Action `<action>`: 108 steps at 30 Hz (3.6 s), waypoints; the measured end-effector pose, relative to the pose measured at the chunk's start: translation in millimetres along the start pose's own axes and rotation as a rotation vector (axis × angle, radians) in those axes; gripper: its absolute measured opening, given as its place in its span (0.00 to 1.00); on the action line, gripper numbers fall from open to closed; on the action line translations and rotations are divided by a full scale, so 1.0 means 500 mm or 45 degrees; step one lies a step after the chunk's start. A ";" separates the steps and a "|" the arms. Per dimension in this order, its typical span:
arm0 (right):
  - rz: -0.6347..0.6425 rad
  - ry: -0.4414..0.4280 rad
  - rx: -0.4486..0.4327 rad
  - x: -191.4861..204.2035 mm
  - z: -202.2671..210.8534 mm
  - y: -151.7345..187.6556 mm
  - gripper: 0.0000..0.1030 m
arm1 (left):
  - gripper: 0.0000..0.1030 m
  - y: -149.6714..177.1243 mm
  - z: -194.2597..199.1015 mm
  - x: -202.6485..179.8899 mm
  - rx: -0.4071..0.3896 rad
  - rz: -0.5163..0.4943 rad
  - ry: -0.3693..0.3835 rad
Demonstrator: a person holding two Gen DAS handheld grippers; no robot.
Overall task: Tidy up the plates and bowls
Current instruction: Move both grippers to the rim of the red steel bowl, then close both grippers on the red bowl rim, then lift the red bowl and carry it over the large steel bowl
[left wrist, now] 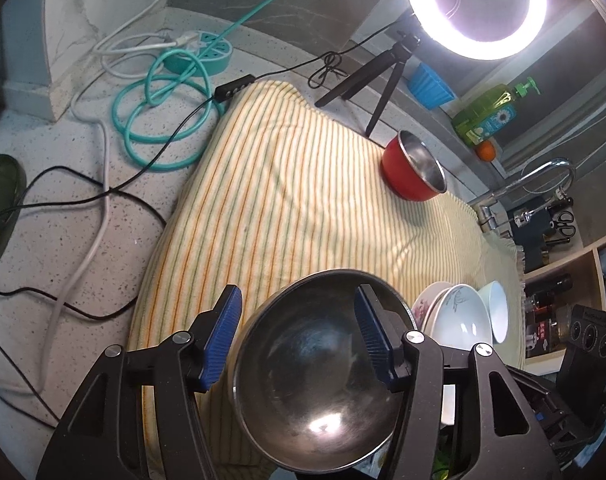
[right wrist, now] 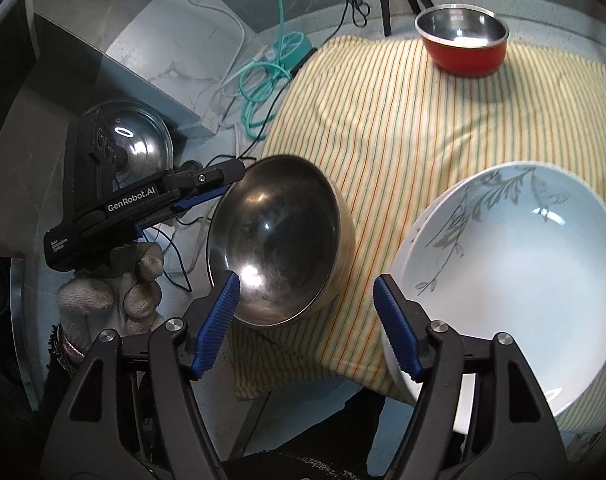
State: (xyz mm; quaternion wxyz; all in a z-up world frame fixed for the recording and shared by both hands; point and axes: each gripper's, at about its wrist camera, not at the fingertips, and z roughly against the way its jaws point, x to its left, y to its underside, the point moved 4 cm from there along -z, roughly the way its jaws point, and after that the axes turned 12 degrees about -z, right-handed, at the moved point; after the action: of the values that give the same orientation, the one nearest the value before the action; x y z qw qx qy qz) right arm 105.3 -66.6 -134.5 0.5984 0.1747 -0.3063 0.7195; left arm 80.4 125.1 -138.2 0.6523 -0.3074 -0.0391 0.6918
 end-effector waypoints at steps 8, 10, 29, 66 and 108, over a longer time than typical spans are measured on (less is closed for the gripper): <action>-0.004 0.029 -0.144 -0.036 0.103 -0.033 0.70 | 0.56 -0.031 0.005 -0.038 -0.038 -0.037 0.030; -0.020 0.037 -0.179 -0.052 0.125 -0.041 0.70 | 0.56 -0.039 0.003 -0.048 -0.043 -0.039 0.051; -0.248 -0.001 -0.368 -0.175 0.204 -0.247 0.70 | 0.56 -0.200 -0.074 -0.167 -0.052 -0.185 0.147; -0.462 0.075 -0.157 -0.324 -0.054 -0.449 0.31 | 0.30 -0.351 -0.374 -0.179 0.217 -0.192 0.168; -0.179 0.012 -0.206 -0.139 0.043 -0.289 0.15 | 0.14 -0.221 -0.120 -0.186 -0.009 -0.178 0.105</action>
State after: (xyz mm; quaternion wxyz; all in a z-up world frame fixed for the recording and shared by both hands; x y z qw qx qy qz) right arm 258.1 -118.9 -127.6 0.6608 0.1434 -0.3473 0.6497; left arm 202.1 34.2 -101.6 0.6991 -0.3343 -0.0360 0.6310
